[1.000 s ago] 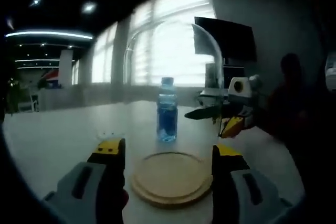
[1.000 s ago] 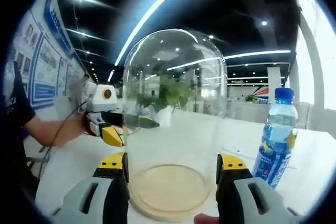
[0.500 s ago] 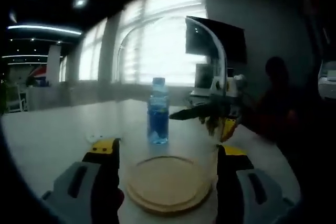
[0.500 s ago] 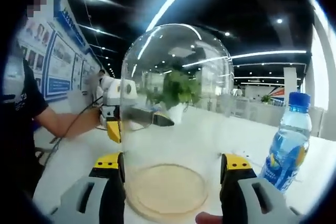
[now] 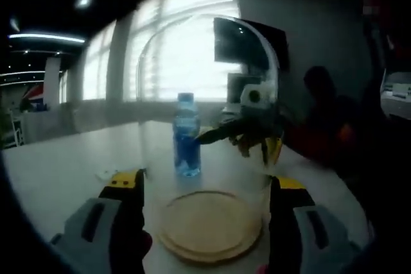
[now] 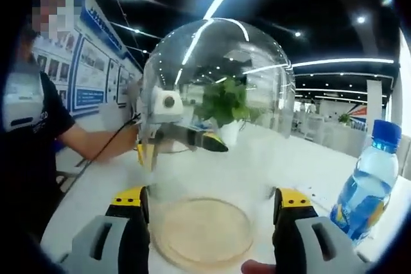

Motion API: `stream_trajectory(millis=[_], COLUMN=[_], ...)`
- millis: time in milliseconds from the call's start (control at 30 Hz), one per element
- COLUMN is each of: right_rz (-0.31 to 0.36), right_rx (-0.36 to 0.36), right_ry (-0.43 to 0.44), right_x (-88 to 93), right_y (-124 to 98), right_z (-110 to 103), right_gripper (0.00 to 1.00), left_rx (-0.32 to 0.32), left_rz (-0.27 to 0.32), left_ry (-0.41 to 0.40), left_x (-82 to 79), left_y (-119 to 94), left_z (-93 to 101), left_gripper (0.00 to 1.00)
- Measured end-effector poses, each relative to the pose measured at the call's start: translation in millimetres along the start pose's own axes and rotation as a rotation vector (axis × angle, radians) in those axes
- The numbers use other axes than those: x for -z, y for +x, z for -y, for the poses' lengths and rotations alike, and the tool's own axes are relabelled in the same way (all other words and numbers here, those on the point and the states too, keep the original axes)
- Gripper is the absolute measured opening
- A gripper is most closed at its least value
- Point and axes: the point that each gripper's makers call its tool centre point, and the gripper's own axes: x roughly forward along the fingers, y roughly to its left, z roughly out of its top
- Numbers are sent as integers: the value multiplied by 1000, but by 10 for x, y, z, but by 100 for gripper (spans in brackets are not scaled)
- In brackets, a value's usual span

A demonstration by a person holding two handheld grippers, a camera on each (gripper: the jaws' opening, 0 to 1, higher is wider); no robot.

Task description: Open the cover put in the Mizone put the cover back on

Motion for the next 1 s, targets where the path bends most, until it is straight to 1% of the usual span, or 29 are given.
stream_trajectory(millis=[233, 367, 633, 767, 800, 1000], right_rz=[-3, -1, 9, 32, 42, 78], right_rx=[-25, -46, -71, -89, -96, -117], right_ry=[2, 2, 10, 23, 26, 42], right_x=[3, 2, 6, 14, 17, 18], right_y=[16, 35, 63, 76, 82, 106], right_z=[-1, 4, 9, 14, 16, 21], right_gripper=[75, 75, 77, 78, 78, 80], left_rx=[28, 53, 77, 87, 93, 110], left_rz=[2, 2, -1, 5, 13, 28], left_ry=[14, 3, -1, -5, -23, -60], left_x=[-13, -32, -33, -34, -36, 6], left_y=[23, 10, 24, 35, 48, 73], left_z=[-2, -9, -15, -24, -33, -58], left_gripper=[72, 71, 71, 71, 72, 72])
